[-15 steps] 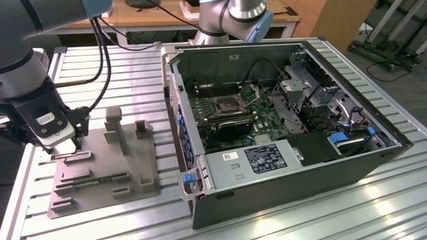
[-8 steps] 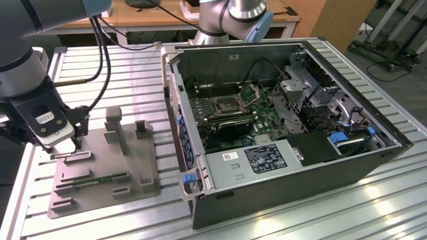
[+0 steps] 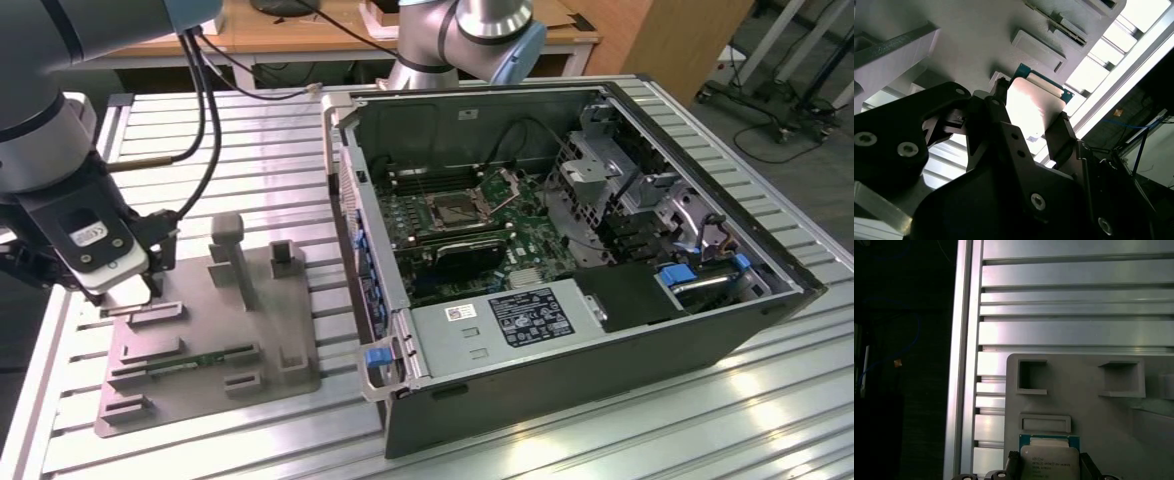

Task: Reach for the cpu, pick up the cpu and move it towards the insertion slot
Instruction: 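Pick up the cpu and move it towards the insertion slot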

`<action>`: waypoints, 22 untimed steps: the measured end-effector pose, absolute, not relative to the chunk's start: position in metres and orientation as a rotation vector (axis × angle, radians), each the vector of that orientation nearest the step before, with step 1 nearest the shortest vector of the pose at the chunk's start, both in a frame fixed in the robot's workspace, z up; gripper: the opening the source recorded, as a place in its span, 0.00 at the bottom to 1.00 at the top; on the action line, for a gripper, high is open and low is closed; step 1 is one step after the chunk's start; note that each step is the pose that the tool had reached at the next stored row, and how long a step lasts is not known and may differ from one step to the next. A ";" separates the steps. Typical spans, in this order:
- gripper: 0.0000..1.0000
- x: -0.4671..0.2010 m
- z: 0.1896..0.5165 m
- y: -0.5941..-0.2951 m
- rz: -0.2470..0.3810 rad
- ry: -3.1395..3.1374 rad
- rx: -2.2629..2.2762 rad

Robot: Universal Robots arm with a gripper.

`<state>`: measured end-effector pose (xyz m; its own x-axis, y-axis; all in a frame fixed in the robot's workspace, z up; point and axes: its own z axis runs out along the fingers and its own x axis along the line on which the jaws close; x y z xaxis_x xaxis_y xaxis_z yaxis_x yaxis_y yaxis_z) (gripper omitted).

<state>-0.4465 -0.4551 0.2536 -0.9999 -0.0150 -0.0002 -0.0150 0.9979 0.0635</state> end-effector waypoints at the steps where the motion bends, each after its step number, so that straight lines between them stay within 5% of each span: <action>1: 0.55 -0.447 0.254 -0.455 -0.100 -3.140 0.024; 22: 0.55 -0.447 0.256 -0.455 -0.100 -3.140 0.024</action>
<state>-0.4466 -0.4550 0.2559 -0.9999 -0.0150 -0.0001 -0.0150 0.9979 0.0637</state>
